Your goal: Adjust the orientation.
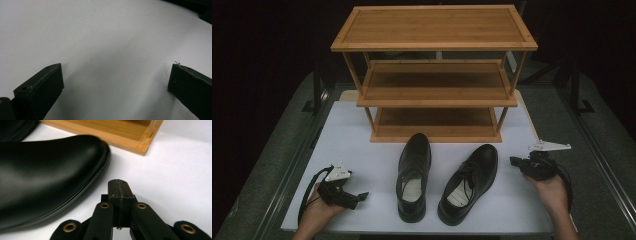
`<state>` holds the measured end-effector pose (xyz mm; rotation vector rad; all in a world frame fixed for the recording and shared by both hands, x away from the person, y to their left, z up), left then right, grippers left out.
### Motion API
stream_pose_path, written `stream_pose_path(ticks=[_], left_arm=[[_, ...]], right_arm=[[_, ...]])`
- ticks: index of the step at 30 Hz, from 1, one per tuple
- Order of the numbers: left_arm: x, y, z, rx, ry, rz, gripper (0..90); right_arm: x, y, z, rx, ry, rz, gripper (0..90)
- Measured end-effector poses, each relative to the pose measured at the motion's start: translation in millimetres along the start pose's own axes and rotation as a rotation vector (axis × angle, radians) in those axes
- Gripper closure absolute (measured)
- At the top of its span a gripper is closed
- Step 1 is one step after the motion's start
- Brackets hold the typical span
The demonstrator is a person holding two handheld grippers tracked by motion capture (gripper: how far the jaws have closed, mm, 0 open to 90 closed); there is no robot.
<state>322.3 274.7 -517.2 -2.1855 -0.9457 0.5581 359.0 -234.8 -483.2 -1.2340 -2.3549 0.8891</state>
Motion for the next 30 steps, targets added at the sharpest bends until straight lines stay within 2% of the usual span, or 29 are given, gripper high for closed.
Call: stream_pose_path(ticks=[4, 5, 7, 13, 18, 22, 30], left_arm=[[0.0, 0.1, 0.0, -0.001, 0.000, 0.000, 0.0], [0.0, 0.1, 0.0, -0.001, 0.000, 0.000, 0.0], [0.0, 0.1, 0.0, -0.001, 0.000, 0.000, 0.0], [0.0, 0.0, 0.0, 0.001, 0.001, 0.000, 0.0], [0.0, 0.0, 0.0, 0.000, 0.001, 0.000, 0.0], [0.0, 0.1, 0.0, -0.001, 0.000, 0.000, 0.0], [0.0, 0.1, 0.0, -0.001, 0.000, 0.000, 0.0]], right_arm=[[15.3, -11.8, 9.3, -0.013, -0.001, -0.034, 89.8], [24.6, -16.7, 14.2, -0.017, -0.009, -0.047, 89.8], [29.2, -18.8, 16.8, -0.017, -0.016, -0.050, 89.8], [61.6, -24.8, 29.8, -0.018, -0.045, -0.100, 89.8], [79.7, -20.5, 34.4, -0.009, -0.080, -0.122, 89.9], [91.7, -11.5, 37.2, 0.014, -0.115, -0.159, 89.8], [103.8, -0.4, 36.1, 0.033, -0.148, -0.188, 89.9]])
Point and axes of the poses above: each handheld gripper's, and its own axes: y roughly forward along the jaws, z roughly out of its underside, x roughly to its left, the point moved 9 cm from there along y, roughly forward along the jaws, and after that the axes turned 10 degrees about -y, right-handed, at the moved point
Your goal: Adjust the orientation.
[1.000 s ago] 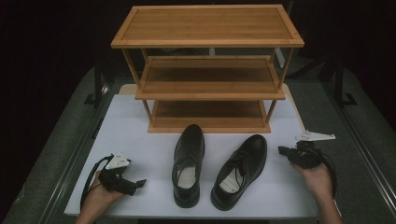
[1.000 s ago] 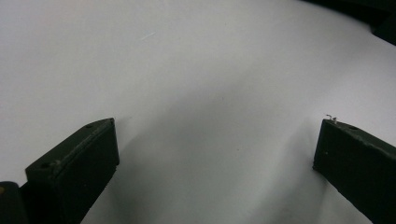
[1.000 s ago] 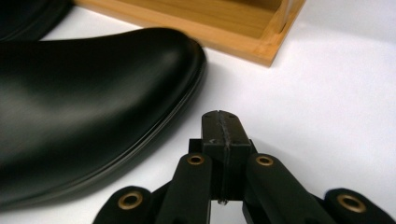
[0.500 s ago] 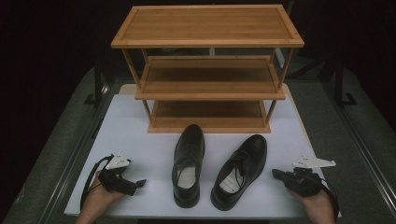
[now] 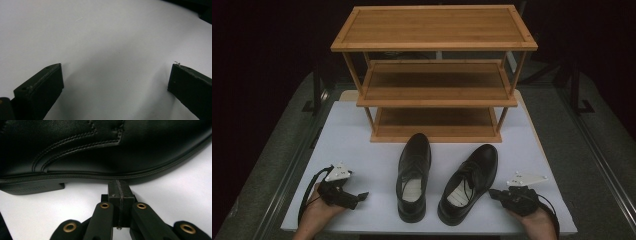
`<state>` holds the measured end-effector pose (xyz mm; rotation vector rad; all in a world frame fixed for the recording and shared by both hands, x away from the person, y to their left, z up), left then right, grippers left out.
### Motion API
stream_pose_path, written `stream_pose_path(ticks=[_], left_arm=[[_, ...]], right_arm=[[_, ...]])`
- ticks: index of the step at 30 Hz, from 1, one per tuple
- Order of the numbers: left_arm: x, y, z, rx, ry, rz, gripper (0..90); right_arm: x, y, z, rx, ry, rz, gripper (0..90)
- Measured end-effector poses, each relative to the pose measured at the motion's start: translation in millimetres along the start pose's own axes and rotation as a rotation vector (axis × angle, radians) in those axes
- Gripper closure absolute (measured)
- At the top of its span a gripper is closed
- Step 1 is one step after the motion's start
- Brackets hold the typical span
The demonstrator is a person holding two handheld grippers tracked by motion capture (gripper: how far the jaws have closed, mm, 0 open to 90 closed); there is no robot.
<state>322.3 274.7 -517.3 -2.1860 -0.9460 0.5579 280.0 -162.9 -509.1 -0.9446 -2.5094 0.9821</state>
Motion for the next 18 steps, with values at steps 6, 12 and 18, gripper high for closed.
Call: stream_pose_path(ticks=[6, 12, 18], left_arm=[[0.0, 0.0, 0.0, 0.000, 0.000, 0.000, 0.0], [0.0, 0.0, 0.0, 0.000, 0.000, 0.000, 0.0], [0.1, 0.0, 0.0, 0.000, 0.000, 0.000, 0.0]], right_arm=[[0.2, 4.3, -2.3, -0.001, -0.001, -0.009, 89.9], [-0.2, 5.6, -3.5, 0.000, -0.004, -0.006, 89.9], [-1.0, 9.3, -7.6, 0.004, -0.008, -0.001, 89.9]])
Point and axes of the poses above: each handheld gripper's, and its own axes: y roughly forward along the jaws, z roughly out of its underside, x roughly to its left, the point moved 9 cm from there along y, roughly forward along the jaws, and after that the axes turned 10 degrees about -y, right-handed, at the moved point
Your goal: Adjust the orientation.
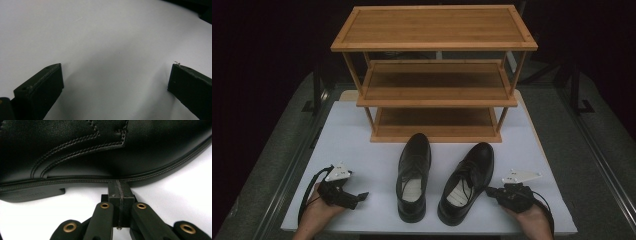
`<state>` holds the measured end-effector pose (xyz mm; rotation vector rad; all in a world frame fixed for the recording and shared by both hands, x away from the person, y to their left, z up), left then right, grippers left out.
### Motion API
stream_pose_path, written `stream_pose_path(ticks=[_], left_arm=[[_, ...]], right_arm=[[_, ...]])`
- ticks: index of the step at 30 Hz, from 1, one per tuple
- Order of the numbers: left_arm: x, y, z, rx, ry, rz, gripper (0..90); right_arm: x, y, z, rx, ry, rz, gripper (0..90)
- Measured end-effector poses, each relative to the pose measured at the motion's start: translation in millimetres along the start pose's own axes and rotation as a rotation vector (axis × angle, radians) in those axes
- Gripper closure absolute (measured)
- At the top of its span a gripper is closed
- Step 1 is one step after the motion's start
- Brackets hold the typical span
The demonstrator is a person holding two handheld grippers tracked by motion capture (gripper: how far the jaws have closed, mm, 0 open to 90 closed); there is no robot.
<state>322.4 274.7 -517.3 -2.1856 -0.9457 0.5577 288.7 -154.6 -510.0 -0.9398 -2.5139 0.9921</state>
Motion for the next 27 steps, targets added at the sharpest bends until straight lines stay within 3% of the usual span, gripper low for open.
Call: stream_pose_path(ticks=[11, 13, 16, 27], left_arm=[[-0.1, 0.0, 0.0, 0.000, 0.000, 0.000, 0.0], [-0.1, 0.0, 0.0, 0.000, -0.001, 0.000, 0.0], [-0.1, 0.1, 0.0, 0.000, -0.002, 0.001, 0.0], [-0.1, 0.1, 0.0, 0.000, -0.001, 0.001, 0.0]], right_arm=[[0.4, 8.4, -8.8, 0.002, -0.008, 0.001, 89.9], [4.3, 7.3, -10.5, -0.011, -0.009, -0.026, 89.9], [11.0, 6.7, -11.2, -0.007, -0.028, -0.022, 89.8], [13.2, 15.5, -19.8, -0.005, -0.041, -0.029, 89.9]])
Point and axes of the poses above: each handheld gripper's, and its own axes: y roughly forward along the jaws, z roughly out of its underside, x roughly to its left, the point moved 9 cm from there along y, roughly forward along the jaws, and after that the axes turned 10 degrees about -y, right-handed, at the moved point
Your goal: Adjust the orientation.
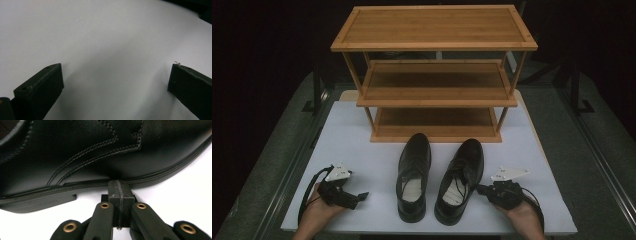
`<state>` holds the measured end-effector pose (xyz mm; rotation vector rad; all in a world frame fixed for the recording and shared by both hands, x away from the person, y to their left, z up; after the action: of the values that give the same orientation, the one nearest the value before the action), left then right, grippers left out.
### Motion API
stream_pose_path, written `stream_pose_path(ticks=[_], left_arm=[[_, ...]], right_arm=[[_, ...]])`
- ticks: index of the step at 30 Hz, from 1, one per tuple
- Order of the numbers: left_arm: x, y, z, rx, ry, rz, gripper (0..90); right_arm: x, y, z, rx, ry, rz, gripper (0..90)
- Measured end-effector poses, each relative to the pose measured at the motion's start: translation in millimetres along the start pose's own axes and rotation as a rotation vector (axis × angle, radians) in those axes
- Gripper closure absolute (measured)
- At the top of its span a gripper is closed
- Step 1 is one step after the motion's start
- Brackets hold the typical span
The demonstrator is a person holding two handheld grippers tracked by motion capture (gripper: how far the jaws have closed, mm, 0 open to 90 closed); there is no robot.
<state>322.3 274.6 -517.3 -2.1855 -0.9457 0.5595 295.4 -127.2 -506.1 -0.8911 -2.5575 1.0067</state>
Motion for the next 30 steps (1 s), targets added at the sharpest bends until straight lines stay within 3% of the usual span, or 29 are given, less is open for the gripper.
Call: stream_pose_path(ticks=[20, 27, 30], left_arm=[[0.0, 0.0, 0.0, -0.001, 0.000, 0.000, 0.0], [0.0, 0.0, 0.0, 0.000, 0.000, 0.000, 0.0], [0.0, -0.1, -0.1, -0.001, 0.001, -0.001, 0.0]], right_arm=[[-1.3, 34.9, -32.9, 0.003, -0.042, -0.042, 89.9], [-1.0, 36.2, -34.0, 0.004, -0.041, -0.044, 89.7], [-2.5, 35.3, -33.3, 0.008, -0.029, -0.039, 84.2]])
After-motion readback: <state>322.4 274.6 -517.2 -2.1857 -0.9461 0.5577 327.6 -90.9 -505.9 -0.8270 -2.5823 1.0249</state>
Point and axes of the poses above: each handheld gripper's, and its own axes: y roughly forward along the jaws, z roughly out of its underside, x roughly to its left, the point moved 9 cm from there along y, roughly forward along the jaws, and after that the axes turned 10 degrees about -y, right-handed, at the moved point
